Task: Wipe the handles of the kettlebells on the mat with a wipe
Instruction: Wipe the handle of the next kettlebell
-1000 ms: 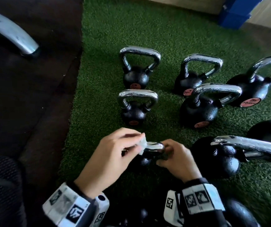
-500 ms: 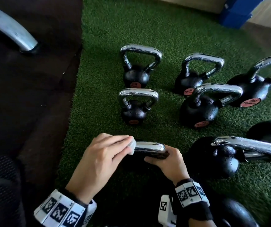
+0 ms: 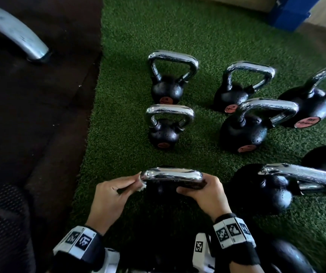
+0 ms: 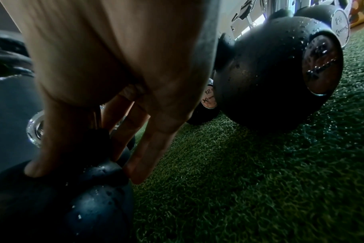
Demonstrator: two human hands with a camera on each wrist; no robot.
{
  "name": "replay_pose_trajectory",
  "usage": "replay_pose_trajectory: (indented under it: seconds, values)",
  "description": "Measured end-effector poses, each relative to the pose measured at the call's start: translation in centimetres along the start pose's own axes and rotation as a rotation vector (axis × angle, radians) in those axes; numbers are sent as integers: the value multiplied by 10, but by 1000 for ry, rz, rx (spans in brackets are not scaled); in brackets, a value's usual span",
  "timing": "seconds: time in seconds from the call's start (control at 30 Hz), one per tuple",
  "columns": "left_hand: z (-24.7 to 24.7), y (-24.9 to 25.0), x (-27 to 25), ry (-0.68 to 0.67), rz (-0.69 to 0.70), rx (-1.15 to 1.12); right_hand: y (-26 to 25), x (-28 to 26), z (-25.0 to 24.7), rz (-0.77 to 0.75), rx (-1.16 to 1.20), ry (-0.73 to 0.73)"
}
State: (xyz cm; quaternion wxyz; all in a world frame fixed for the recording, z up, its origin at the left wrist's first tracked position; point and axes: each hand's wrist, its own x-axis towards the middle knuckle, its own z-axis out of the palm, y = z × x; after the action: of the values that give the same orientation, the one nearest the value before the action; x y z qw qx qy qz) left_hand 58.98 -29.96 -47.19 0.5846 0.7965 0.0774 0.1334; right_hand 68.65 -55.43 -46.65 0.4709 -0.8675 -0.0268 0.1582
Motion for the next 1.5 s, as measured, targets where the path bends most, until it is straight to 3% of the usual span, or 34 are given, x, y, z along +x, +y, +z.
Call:
replay_pose_trajectory:
  seconds: [0.2, 0.4, 0.57, 0.7, 0.77, 0.87, 1.0, 1.17, 1.37, 1.5]
  values:
    - [4, -13, -8, 8, -44, -89, -6, -2, -1, -1, -44, -7]
    - [5, -9, 11, 63, -9, 41, -18, -9, -10, 0, -195, -40]
    - [24, -1, 42, 71, -21, 93, -20, -19, -19, -110, -305, -204]
    - [44, 11, 71, -7, 6, 140, -27, -21, -12, -56, -280, -353]
    - [45, 11, 78, -95, -41, 89, -31, -15, -10, -27, -275, -317]
    - [40, 4, 77, -171, -82, 33, -38, 1, -6, -7, -205, -135]
    - [38, 2, 66, -158, -132, -26, -43, 17, 9, 155, -162, -264]
    - [45, 18, 73, -82, -95, -12, -35, 18, 15, 230, -51, -230]
    - [33, 34, 78, -119, 70, -126, -25, 14, 22, 246, 57, -193]
    - [33, 30, 88, -173, -106, -298, -27, 14, 22, 246, 53, -178]
